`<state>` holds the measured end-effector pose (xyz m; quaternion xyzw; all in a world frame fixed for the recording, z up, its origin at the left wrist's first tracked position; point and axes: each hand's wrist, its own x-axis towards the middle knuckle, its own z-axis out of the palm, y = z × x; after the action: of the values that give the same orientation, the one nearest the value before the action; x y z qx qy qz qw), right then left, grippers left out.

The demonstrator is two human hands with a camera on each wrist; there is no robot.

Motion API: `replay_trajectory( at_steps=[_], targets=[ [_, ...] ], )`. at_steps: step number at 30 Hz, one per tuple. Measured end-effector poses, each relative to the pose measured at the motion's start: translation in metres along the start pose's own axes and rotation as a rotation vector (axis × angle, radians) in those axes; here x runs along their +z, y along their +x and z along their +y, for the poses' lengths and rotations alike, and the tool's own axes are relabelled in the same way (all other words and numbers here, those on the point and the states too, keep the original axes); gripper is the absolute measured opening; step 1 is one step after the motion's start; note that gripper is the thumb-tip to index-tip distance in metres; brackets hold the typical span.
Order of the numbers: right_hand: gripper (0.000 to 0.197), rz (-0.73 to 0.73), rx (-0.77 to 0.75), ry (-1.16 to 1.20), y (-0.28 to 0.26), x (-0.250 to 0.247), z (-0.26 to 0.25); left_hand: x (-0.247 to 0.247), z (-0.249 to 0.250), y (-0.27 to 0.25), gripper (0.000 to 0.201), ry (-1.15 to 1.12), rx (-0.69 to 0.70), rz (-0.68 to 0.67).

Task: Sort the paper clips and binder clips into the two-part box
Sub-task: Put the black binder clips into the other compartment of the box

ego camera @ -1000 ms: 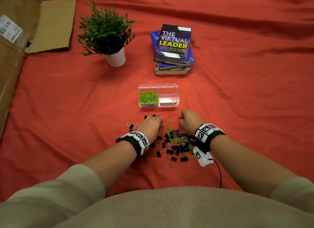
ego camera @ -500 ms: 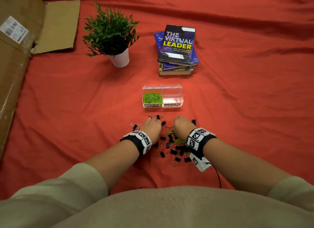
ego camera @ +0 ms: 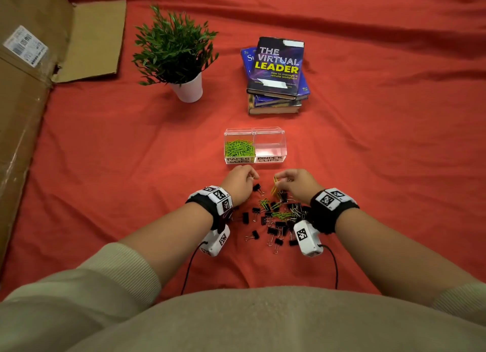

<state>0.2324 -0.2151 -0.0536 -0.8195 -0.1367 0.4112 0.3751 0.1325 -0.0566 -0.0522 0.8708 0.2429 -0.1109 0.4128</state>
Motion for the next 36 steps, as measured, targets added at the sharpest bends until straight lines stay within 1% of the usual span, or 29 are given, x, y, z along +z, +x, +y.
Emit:
replay_trajectory(
  at_steps=[2, 4, 7, 9, 12, 16, 19, 21, 23, 25, 26, 28, 29, 30, 32, 34, 36],
  targets=[
    [0.016, 0.003, 0.027, 0.135, 0.0, -0.009, 0.002, 0.0, 0.003, -0.001, 0.023, -0.033, -0.035, -0.006],
    [0.014, -0.022, 0.07, 0.288, -0.001, -0.016, 0.005, 0.002, 0.003, -0.002, 0.022, 0.022, -0.034, -0.009],
    [0.02, -0.08, 0.159, 0.66, -0.004, -0.019, 0.006, 0.007, -0.005, -0.003, 0.023, 0.21, -0.01, -0.063],
    [0.024, -0.116, 0.191, 0.802, -0.009, -0.019, 0.005, 0.01, -0.012, -0.004, 0.023, 0.382, 0.021, -0.093],
    [0.025, -0.162, 0.199, 0.868, -0.012, -0.015, 0.002, 0.013, -0.019, -0.007, 0.022, 0.596, 0.107, -0.104],
    [0.026, -0.222, 0.193, 0.827, -0.015, -0.009, -0.001, 0.018, -0.026, -0.006, 0.025, 0.763, 0.166, -0.127],
    [0.032, -0.278, 0.167, 0.704, -0.017, -0.006, -0.005, 0.021, -0.025, -0.007, 0.026, 0.8, 0.206, -0.104],
    [0.034, -0.263, 0.149, 0.501, -0.016, -0.003, -0.006, 0.018, -0.02, -0.007, 0.025, 0.703, 0.203, -0.08],
    [0.032, -0.212, 0.082, 0.152, -0.014, 0.001, -0.003, 0.013, -0.013, -0.006, 0.017, 0.515, 0.172, -0.064],
    [0.028, -0.166, -0.049, -0.239, -0.013, 0.005, 0.003, 0.008, -0.007, -0.006, 0.009, 0.33, 0.117, -0.063],
    [0.023, -0.156, -0.117, -0.389, -0.014, 0.008, 0.006, 0.006, -0.005, -0.006, 0.006, 0.263, 0.102, -0.065],
    [0.013, -0.157, -0.198, -0.609, -0.018, 0.012, 0.012, 0.006, -0.001, -0.005, 0.002, 0.178, 0.084, -0.071],
    [0.014, -0.154, -0.223, -0.7, -0.019, 0.015, 0.014, 0.006, 0.0, -0.005, 0.004, 0.15, 0.069, -0.072],
    [0.017, -0.145, -0.248, -0.767, -0.02, 0.016, 0.018, 0.008, 0.002, -0.004, 0.008, 0.133, 0.051, -0.069],
    [0.018, -0.113, -0.292, -0.813, -0.019, 0.018, 0.021, 0.012, 0.002, -0.002, 0.015, 0.109, 0.013, -0.081],
    [0.013, -0.103, -0.31, -0.809, -0.016, 0.019, 0.021, 0.016, 0.002, -0.001, 0.019, 0.093, -0.011, -0.128],
    [0.009, -0.122, -0.286, -0.781, -0.014, 0.02, 0.022, 0.022, 0.002, -0.002, 0.02, 0.127, -0.019, -0.177]
  ],
)
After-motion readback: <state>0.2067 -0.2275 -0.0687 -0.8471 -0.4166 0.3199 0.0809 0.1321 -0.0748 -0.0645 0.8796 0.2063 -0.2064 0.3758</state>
